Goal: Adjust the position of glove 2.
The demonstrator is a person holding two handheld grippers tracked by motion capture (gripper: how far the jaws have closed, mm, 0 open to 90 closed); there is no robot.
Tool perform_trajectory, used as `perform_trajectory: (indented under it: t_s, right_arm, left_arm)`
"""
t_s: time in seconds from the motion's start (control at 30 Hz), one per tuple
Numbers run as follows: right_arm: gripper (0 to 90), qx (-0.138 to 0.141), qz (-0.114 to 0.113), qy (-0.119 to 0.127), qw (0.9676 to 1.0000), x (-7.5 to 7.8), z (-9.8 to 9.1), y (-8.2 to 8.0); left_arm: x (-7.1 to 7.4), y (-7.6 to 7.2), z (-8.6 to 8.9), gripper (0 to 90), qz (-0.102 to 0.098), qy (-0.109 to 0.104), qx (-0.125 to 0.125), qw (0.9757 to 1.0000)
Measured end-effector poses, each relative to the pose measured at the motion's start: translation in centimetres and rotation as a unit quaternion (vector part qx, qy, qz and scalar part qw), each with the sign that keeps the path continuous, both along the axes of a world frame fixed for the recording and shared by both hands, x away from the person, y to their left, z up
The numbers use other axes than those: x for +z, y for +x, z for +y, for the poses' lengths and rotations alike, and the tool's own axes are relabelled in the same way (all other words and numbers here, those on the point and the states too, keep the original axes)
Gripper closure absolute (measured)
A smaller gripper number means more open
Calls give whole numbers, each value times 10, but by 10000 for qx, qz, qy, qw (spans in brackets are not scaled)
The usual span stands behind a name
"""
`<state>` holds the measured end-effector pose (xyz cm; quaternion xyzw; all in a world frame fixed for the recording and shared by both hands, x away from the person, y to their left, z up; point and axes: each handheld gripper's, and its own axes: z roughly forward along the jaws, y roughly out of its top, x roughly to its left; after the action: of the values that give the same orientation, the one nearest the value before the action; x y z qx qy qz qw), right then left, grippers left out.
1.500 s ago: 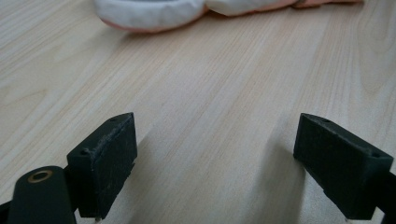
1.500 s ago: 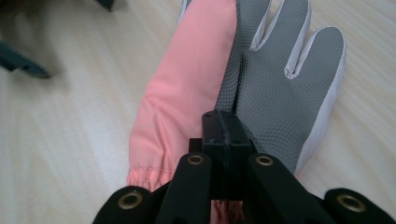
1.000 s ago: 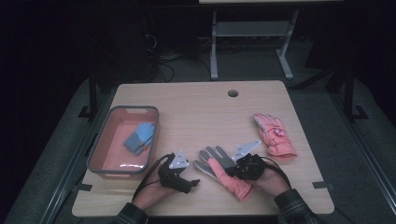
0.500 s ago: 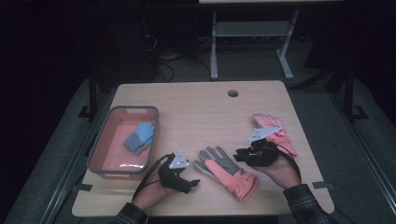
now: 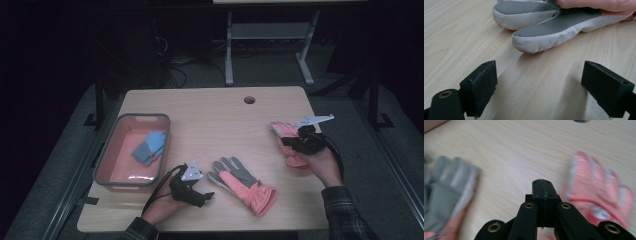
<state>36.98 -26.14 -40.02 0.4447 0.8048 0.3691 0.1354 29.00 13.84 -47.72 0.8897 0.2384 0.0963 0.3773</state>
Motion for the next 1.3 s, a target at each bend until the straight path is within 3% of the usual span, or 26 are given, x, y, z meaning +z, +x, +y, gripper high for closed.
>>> perform_trajectory:
  t_s: [0.1, 0.27, 0.4, 0.53, 0.8, 0.93, 1.17, 1.23, 1.3]
  right_arm:
    - [899, -383, 54, -85, 9992, -9, -20, 10]
    - [900, -713, 145, -383, 9966, -26, -28, 22]
    - [899, -705, 291, -468, 9960, -45, -27, 28]
    - [900, -588, 229, -560, 9964, -50, -27, 27]
    - [900, -44, 248, -507, 9984, -50, -12, 19]
    - [900, 410, 284, -427, 9978, -49, 3, 13]
    - [900, 1259, 266, -388, 9909, -47, 34, 4]
    - [900, 1343, 289, -374, 9898, -47, 38, 3]
    - [900, 1665, 245, -365, 9851, -47, 49, 2]
  left_arm:
    - [0, 0, 0, 126, -2, 2, 0, 10000]
    - [0, 0, 0, 126, -1, -4, 4, 10000]
    - [0, 0, 0, 126, 0, -7, 5, 10000]
    - [0, 0, 0, 126, -1, -4, 4, 10000]
    - [0, 0, 0, 126, 0, -7, 6, 10000]
    - [0, 0, 0, 126, 1, -6, 5, 10000]
    - [0, 0, 0, 126, -1, -4, 4, 10000]
    - [0, 0, 0, 126, 0, -5, 4, 10000]
    - [0, 0, 0, 126, -1, -6, 4, 10000]
